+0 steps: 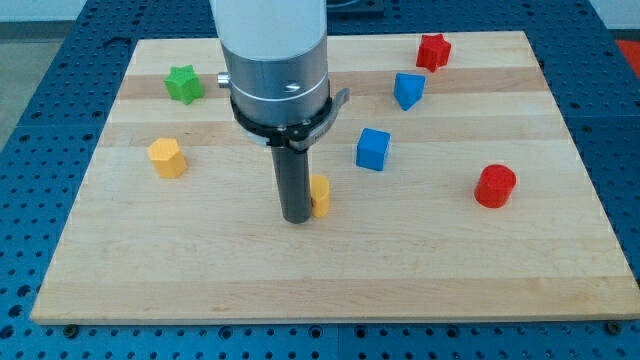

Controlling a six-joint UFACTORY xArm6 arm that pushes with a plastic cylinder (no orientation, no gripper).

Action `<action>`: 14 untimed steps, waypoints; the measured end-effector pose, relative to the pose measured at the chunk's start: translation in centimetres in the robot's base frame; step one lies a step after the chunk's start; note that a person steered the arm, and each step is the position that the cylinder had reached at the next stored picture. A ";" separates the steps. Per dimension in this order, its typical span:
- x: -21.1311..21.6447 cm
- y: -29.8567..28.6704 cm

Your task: Slide the yellow hexagon towards the center

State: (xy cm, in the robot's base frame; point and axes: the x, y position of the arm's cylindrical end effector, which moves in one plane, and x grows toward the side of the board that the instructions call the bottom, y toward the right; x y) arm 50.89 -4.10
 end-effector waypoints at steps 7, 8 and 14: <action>-9.1 -17.6; -9.8 -22.4; -13.4 -20.4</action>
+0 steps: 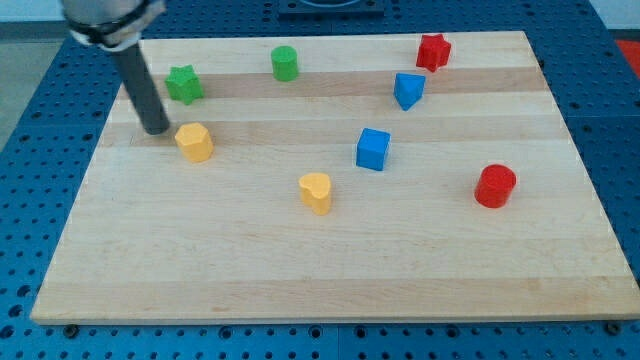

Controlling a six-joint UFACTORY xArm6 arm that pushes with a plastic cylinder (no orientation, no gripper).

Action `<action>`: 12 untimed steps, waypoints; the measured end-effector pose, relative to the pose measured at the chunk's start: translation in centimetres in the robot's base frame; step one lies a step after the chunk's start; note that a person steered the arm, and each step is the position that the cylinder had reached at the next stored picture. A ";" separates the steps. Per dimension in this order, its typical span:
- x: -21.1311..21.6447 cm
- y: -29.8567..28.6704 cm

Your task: Slide the yellow hexagon towards the center

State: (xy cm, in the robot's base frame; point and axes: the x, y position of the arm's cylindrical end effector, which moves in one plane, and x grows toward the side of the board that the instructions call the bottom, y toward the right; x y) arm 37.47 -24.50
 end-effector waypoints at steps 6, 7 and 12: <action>1.8 10.3; 1.8 5.7; 5.2 10.7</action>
